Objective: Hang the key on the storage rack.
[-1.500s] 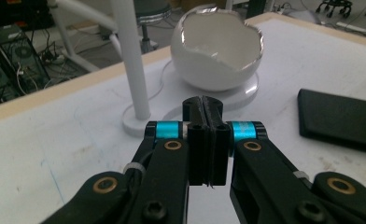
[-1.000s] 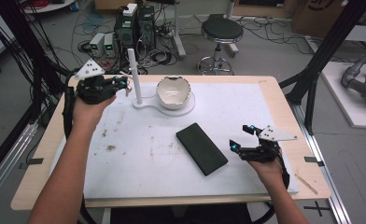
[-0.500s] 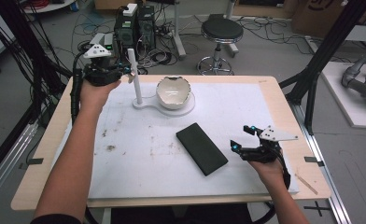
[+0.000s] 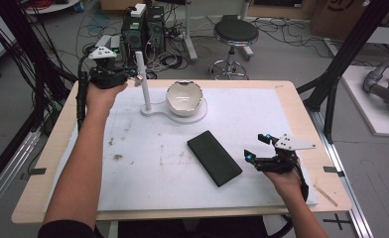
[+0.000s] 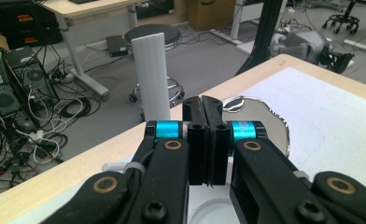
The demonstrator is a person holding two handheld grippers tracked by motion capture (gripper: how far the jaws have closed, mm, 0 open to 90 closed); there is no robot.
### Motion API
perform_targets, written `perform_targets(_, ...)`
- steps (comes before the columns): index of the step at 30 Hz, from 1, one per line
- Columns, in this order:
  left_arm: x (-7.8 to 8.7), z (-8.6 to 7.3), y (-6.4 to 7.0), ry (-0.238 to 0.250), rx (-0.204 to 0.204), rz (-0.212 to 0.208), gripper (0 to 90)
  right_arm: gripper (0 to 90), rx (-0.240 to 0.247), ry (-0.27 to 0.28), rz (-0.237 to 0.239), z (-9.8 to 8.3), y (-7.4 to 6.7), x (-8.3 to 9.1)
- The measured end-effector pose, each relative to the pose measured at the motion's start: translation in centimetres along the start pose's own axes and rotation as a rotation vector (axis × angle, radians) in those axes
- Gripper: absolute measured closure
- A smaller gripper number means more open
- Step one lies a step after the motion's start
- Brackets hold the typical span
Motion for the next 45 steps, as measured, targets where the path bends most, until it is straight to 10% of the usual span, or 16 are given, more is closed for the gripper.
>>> perform_targets(24,-1.1,-0.3,-1.1,-0.013,0.020,0.040,87.1,17.6,0.008,-0.007,0.004,-0.1,-0.2,0.0)
perform_targets(37,1.4,-1.1,-0.7,0.008,0.024,0.052,52.7,17.6,-0.001,-0.014,0.014,0.0,-0.3,-0.2)
perform_targets(45,1.6,-5.7,2.1,0.018,0.023,-0.006,38.0,17.6,-0.020,0.005,-0.006,0.1,0.1,0.1)
Point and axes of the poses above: each handheld gripper's, and its own axes: x roughly backward along the jaws, z roughly out of its top, y roughly to its right, the point moved 5 cm from there along -x, roughly forward along the jaws, and after that the axes turned 13 degrees about -y, right-handed, at the moved point
